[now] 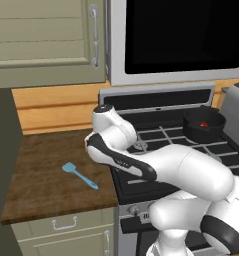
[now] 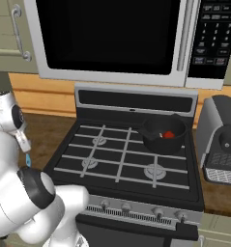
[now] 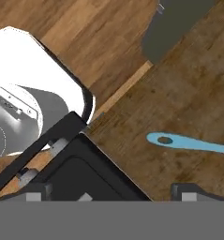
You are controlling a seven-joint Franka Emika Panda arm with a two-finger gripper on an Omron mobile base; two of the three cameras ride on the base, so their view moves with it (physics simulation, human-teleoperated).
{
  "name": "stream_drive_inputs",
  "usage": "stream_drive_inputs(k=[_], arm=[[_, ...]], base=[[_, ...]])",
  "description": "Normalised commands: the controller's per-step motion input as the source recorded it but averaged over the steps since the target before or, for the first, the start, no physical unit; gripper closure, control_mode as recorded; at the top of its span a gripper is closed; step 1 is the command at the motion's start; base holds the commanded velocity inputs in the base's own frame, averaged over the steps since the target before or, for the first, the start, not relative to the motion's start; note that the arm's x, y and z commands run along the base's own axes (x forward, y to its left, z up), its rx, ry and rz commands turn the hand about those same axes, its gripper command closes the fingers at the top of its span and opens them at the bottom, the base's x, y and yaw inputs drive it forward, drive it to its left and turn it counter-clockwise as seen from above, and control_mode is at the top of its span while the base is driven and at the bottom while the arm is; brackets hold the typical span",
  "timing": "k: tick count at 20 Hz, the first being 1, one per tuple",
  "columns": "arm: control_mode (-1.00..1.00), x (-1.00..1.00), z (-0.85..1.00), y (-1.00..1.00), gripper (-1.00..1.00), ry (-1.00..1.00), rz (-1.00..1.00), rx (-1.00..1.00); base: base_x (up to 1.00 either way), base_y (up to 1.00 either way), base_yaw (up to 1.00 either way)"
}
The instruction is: Put the bell pepper and garlic in the pot. Retrieve the spatula and lightly stir the vegetables in the pot.
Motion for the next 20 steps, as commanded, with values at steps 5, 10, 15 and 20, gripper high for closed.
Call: stream_drive_inputs(k=[5, 10, 15, 20], arm=[[-1.00, -0.03, -0.32, 0.00, -1.00, 0.00, 0.88, -0.01], [-1.00, 0.00, -0.39, 0.01, -1.00, 0.00, 0.75, 0.00], [-1.00, 0.00, -0.47, 0.15, -1.00, 0.00, 0.56, 0.00], [-1.00, 0.10, -0.41, 0.16, -1.00, 0.00, 0.46, -0.01]], base=[[0.00, 0.00, 0.00], [0.00, 0.00, 0.00], [0.00, 0.00, 0.00], [0.00, 0.00, 0.00]])
